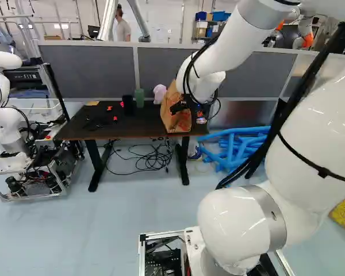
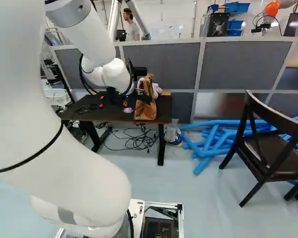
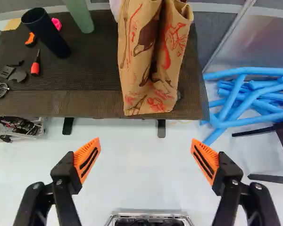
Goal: Pick up the bag on the ground and place it on the table
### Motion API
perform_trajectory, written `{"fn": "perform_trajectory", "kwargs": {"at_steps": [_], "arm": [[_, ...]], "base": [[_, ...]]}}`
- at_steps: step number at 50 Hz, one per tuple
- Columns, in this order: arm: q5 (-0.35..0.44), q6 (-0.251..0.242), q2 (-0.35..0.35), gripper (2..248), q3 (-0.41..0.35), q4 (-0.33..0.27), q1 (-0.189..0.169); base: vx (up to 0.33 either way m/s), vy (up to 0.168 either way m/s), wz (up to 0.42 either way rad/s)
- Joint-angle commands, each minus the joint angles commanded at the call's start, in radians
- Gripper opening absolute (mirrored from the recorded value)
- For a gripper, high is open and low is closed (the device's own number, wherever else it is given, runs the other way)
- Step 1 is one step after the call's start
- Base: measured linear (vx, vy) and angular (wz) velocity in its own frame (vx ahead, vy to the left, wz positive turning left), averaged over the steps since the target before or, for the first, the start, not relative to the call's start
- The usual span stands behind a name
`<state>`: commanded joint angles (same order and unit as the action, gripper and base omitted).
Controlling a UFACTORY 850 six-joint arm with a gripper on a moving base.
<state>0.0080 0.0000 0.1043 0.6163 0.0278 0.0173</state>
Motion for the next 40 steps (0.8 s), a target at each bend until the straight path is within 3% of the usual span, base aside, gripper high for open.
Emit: {"fn": "perform_trajectory", "kwargs": {"at_steps": [19,40], "arm": [[0.246,0.000,0.050,247,-0.151,-0.008,-0.005],[0.469,0.000,0.095,247,-0.287,-0.015,-0.009]], "base": [[0.000,0.000,0.000],[0.000,0.000,0.000]]}}
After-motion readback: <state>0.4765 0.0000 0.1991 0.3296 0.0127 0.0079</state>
